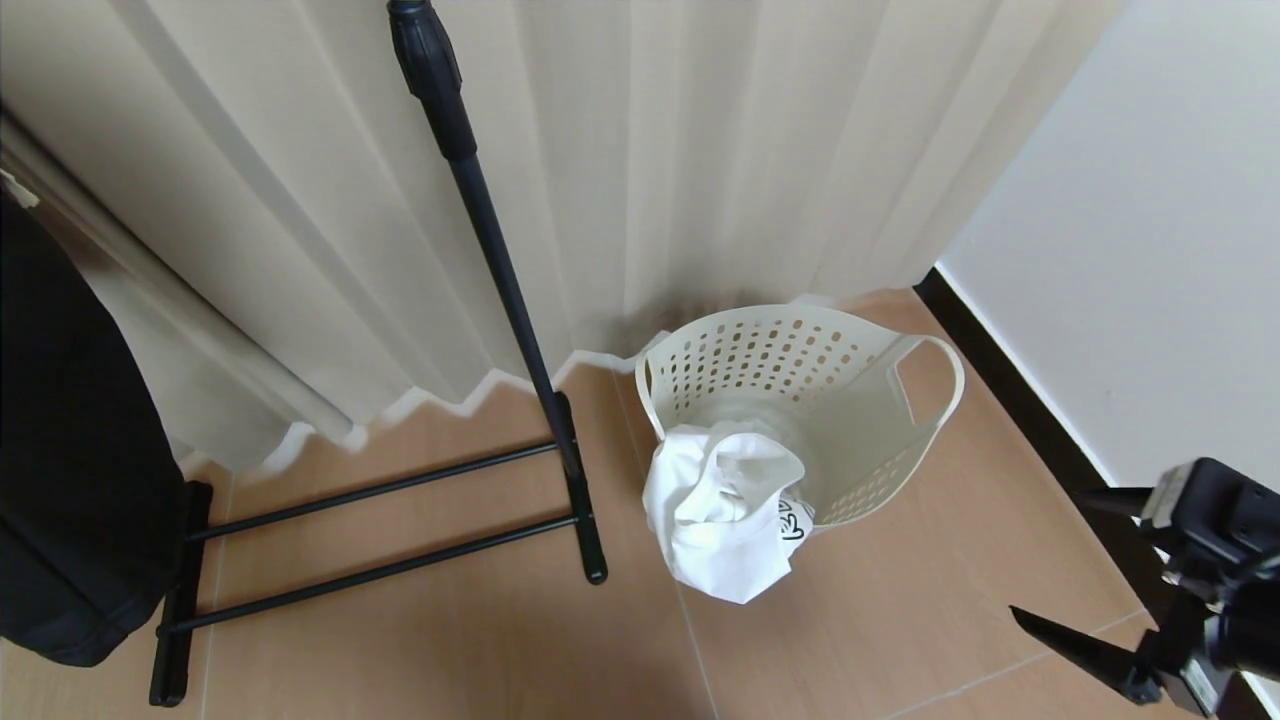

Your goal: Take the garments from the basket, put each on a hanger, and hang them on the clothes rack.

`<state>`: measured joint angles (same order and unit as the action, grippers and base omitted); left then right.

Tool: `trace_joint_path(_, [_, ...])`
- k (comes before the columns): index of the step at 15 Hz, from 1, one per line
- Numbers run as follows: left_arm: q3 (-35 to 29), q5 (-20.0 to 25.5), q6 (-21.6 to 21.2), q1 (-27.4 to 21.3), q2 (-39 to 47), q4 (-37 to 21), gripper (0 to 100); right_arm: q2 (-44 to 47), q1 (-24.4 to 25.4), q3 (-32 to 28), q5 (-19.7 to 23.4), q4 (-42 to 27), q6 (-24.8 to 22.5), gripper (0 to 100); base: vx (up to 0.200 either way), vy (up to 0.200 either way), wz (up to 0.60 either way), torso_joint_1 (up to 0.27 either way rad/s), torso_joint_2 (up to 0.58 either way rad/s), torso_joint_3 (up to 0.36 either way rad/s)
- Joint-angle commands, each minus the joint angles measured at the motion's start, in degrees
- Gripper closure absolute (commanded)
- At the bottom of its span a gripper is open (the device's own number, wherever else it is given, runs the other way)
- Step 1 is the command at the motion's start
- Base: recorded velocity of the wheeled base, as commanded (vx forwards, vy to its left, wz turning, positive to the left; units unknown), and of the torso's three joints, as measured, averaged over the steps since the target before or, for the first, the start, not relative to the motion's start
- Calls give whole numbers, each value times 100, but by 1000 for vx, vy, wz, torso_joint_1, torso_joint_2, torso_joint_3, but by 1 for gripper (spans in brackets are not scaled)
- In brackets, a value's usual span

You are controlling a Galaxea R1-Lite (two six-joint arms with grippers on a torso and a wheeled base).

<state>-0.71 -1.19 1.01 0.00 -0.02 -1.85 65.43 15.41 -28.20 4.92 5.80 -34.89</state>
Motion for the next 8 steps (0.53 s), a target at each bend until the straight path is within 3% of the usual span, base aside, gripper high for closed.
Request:
trace_joint_path(1, [0, -4, 4, 0, 2, 1, 0, 1271, 155, -889, -9, 0, -361, 0, 0, 0, 0, 0, 0, 0])
trace_joint_path(4, [0, -4, 4, 0, 2, 1, 0, 2027, 252, -1680, -9, 0, -695, 0, 0, 0, 0, 0, 0, 0])
trace_joint_path(8, [0, -4, 4, 0, 2, 1, 0, 3134, 261, -2832, 26, 9, -1828, 0, 0, 0, 0, 0, 0, 0])
